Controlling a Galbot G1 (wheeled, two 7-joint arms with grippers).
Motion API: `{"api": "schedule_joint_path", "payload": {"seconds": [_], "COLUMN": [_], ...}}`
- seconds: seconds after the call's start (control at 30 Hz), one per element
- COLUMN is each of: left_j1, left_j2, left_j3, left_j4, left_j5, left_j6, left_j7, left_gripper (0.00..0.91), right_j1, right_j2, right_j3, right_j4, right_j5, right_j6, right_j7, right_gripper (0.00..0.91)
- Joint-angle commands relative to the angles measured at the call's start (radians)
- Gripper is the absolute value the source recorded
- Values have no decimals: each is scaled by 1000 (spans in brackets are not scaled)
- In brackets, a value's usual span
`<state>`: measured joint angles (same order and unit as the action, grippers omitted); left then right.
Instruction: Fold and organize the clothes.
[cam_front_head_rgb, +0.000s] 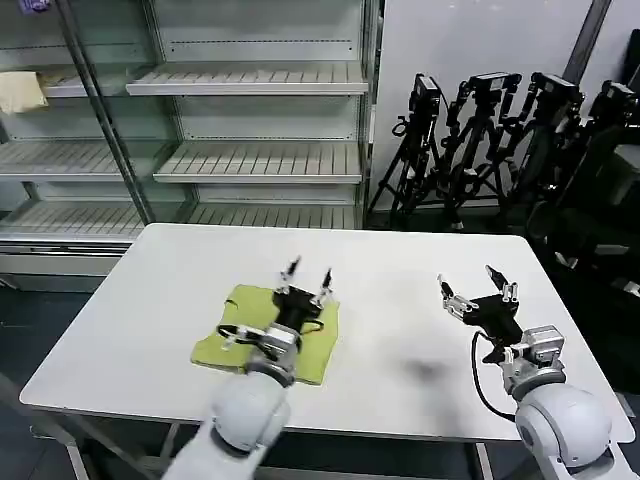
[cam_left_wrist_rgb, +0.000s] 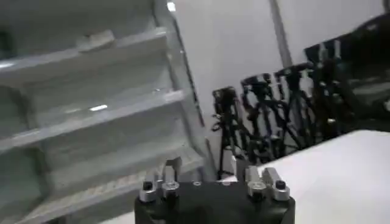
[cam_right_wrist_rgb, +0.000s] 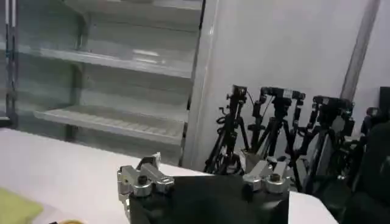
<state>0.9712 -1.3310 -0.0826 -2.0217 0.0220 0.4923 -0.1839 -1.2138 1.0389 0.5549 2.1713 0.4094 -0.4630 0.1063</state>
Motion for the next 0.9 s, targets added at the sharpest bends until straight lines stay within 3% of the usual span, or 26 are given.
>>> {"api": "schedule_joint_path", "payload": {"seconds": [0.03,0.33,0.4,0.53,0.9], "left_j1": [143,255,260,262,239], "left_j2": [192,194,193,192,218], "left_j3": [-494,-599,-600,-578,-532], "left_j4": [-4,14,17,22,65], "left_j5": [-53,-50,-51,-56,-53], "left_j6": [-150,-247,-257,-276,-346], "left_j7": [232,292,297,306,303], "left_gripper": [907,907,907,907,907], "right_j1": [57,104,106,114,118], "right_j2": [30,41,40,42,38], "right_j3": [-69,-130,-138,-160,-171], "right_j4": [-50,-60,-58,-76,-97], "right_j5": [-8,-39,-69,-68,-52], "right_j6": [29,22,-5,29,36], "right_j7": [1,5,6,21,43], "right_gripper": [907,907,907,907,907]}}
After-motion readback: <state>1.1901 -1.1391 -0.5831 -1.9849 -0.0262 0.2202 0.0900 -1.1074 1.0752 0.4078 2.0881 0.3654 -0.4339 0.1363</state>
